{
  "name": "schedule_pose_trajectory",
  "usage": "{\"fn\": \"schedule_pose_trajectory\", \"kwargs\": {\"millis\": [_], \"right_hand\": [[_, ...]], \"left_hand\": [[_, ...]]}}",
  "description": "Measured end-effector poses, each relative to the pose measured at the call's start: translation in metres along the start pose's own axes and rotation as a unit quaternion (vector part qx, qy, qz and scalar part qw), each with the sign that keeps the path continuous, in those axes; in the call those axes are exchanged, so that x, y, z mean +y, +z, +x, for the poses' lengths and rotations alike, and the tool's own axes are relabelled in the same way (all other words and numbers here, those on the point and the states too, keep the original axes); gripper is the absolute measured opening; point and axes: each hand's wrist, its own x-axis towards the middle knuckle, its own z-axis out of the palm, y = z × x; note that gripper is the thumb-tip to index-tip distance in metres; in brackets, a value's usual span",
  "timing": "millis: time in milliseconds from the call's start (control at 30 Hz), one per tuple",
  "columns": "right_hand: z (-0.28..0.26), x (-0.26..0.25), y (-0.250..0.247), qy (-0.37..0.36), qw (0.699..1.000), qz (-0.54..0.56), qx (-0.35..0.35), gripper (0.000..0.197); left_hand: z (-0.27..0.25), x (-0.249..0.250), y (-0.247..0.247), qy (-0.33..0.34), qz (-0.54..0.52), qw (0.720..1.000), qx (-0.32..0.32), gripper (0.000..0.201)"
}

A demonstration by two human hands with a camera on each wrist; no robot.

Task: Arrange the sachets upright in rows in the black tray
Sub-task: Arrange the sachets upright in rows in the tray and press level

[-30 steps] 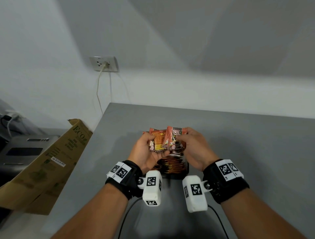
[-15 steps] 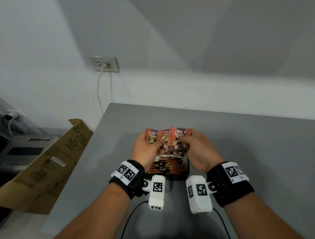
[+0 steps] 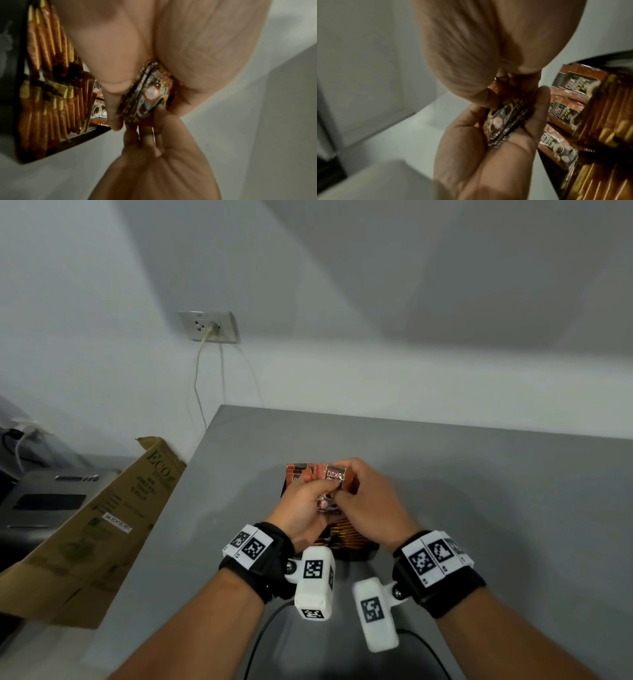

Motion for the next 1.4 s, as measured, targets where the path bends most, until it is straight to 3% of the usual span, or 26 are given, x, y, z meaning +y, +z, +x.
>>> {"fn": "schedule_pose_trajectory", "kwargs": {"millis": [67, 133, 200, 300, 500, 633, 733, 767, 900, 1033, 1100, 1233, 1400], "right_hand": [[0.0, 0.0, -0.006, -0.047, 0.996, -0.08, 0.016, 0.061], [0.0, -0.004, -0.015, -0.092, 0.99, -0.103, -0.041, 0.09], [0.002, -0.008, -0.016, -0.148, 0.969, -0.164, -0.107, 0.1], [0.006, -0.007, -0.011, -0.196, 0.955, -0.18, -0.13, 0.08], [0.003, -0.005, -0.012, -0.165, 0.964, -0.143, -0.151, 0.096], [0.003, -0.001, -0.004, -0.185, 0.961, -0.141, -0.147, 0.088], [0.0, -0.003, -0.01, -0.17, 0.965, -0.138, -0.141, 0.093], [-0.001, -0.005, -0.014, -0.153, 0.973, -0.118, -0.129, 0.09], [0.008, -0.003, -0.023, -0.064, 0.995, 0.018, -0.069, 0.046], [0.019, 0.003, -0.02, -0.057, 0.997, 0.023, -0.036, 0.024], [0.025, -0.001, -0.024, -0.069, 0.998, 0.007, -0.012, 0.016], [0.043, 0.001, -0.038, -0.036, 0.998, -0.005, 0.052, 0.015], [0.061, 0.023, -0.02, 0.0, 0.99, -0.139, -0.028, 0.019]], "left_hand": [[0.001, 0.004, -0.004, 0.002, -0.029, 1.0, 0.007, 0.037], [-0.001, 0.006, -0.009, -0.009, -0.057, 0.998, -0.007, 0.045], [-0.007, 0.009, -0.007, -0.032, -0.058, 0.996, -0.055, 0.046], [-0.011, 0.01, -0.004, -0.044, -0.045, 0.994, -0.087, 0.052], [-0.011, 0.005, -0.006, -0.027, -0.04, 0.996, -0.07, 0.066], [-0.012, 0.004, -0.004, -0.015, -0.05, 0.995, -0.088, 0.052], [-0.011, 0.003, -0.002, -0.005, -0.026, 0.999, -0.046, 0.053], [-0.01, 0.004, -0.003, 0.009, -0.022, 0.999, -0.039, 0.056], [-0.009, 0.015, -0.009, 0.065, 0.041, 0.997, -0.028, 0.078], [-0.006, 0.021, -0.009, 0.101, 0.13, 0.986, -0.017, 0.076], [-0.005, 0.022, -0.008, 0.116, 0.145, 0.983, 0.012, 0.073], [-0.002, 0.03, -0.018, 0.141, 0.097, 0.976, 0.137, 0.043], [-0.004, 0.029, -0.04, 0.133, 0.109, 0.967, 0.189, 0.036]]}}
